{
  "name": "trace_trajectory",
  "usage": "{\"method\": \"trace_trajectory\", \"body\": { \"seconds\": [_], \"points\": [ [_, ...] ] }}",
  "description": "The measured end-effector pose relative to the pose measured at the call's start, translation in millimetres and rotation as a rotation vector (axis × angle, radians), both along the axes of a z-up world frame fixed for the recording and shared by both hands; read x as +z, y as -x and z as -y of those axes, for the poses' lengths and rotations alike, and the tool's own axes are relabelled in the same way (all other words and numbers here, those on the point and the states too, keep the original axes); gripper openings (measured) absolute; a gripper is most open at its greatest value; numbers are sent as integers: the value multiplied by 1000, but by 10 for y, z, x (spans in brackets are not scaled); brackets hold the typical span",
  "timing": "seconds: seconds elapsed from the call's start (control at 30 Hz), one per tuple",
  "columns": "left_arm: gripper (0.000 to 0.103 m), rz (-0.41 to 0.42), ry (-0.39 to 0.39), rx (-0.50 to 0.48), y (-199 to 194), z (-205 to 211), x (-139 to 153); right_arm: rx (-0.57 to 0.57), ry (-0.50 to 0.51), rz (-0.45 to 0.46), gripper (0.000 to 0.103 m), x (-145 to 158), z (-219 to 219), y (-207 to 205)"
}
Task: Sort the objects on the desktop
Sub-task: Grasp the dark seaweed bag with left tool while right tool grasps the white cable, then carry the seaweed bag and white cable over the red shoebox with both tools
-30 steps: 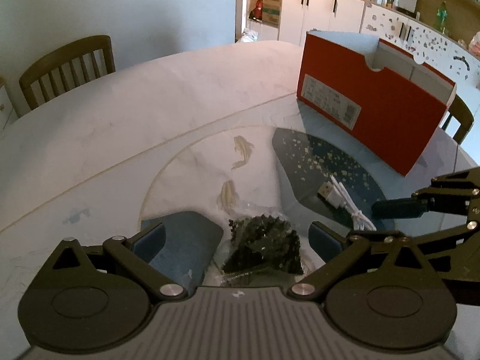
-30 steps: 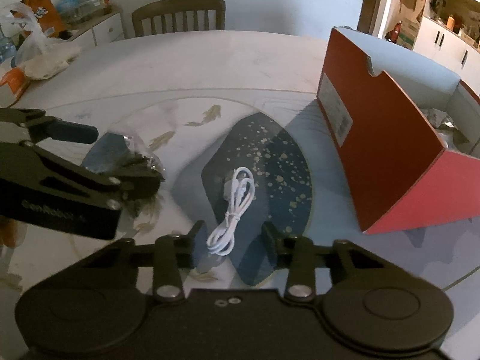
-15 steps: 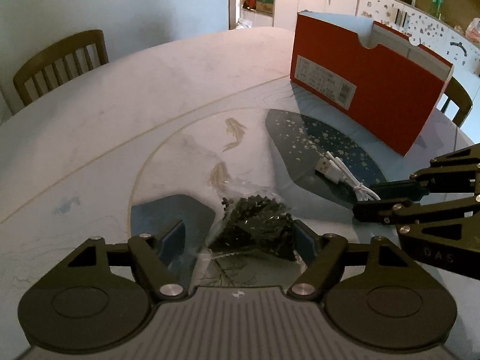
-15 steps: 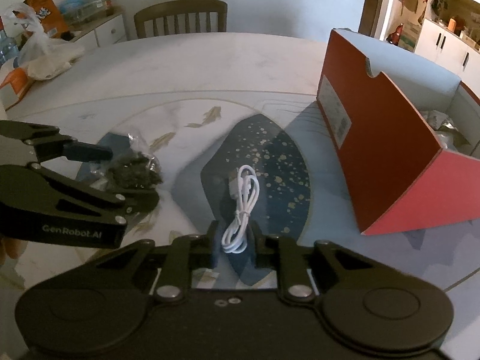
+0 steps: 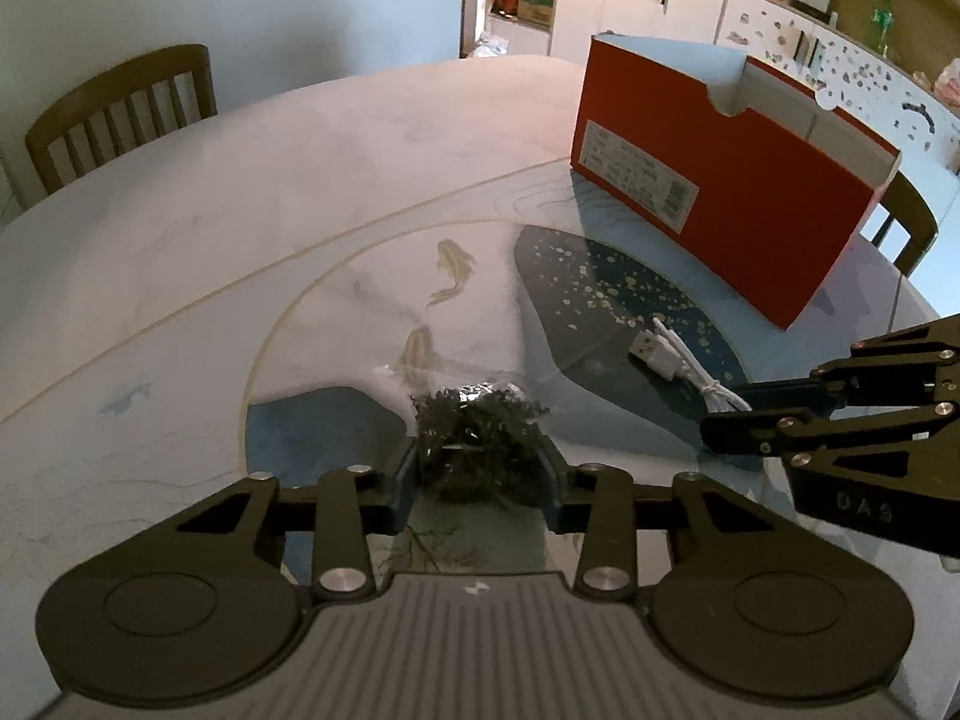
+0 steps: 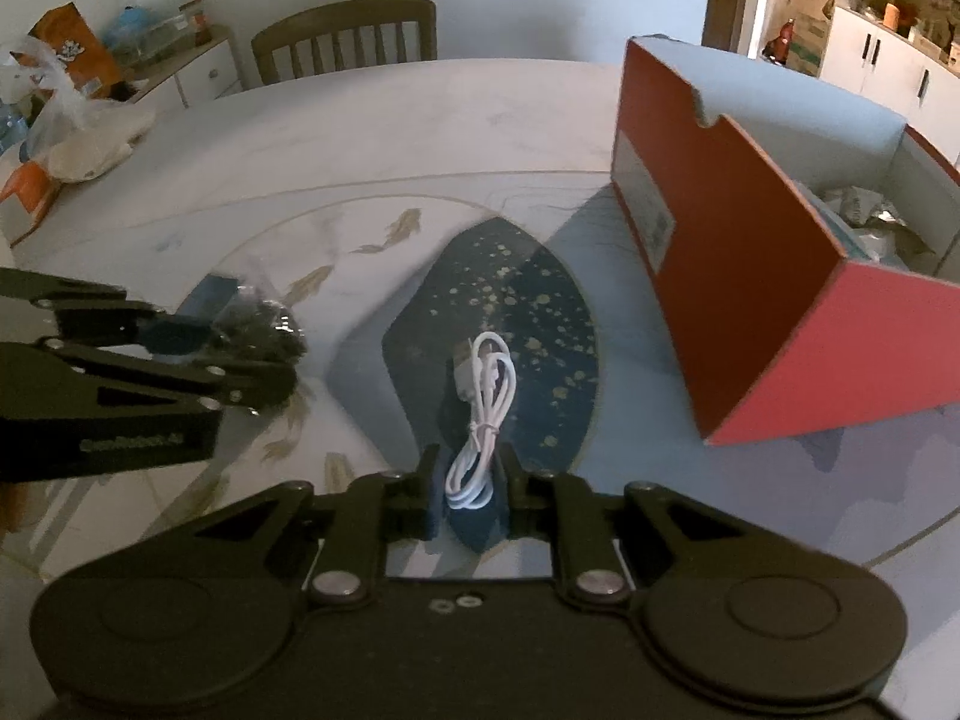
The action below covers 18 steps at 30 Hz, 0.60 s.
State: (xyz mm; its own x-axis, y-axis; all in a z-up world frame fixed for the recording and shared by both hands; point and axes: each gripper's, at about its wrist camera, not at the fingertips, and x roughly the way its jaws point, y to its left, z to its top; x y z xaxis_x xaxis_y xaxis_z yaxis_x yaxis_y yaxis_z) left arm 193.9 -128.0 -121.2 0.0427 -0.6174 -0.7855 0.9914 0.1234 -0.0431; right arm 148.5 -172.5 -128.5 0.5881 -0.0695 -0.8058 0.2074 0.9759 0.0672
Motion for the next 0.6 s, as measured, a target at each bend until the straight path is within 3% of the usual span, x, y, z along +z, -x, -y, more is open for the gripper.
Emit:
{"method": "trace_trajectory", "body": {
  "seconds": [0.6],
  "points": [
    [34,-29,29,87,122,-158,351,85,-25,71,15,443,138,146]
  ]
}}
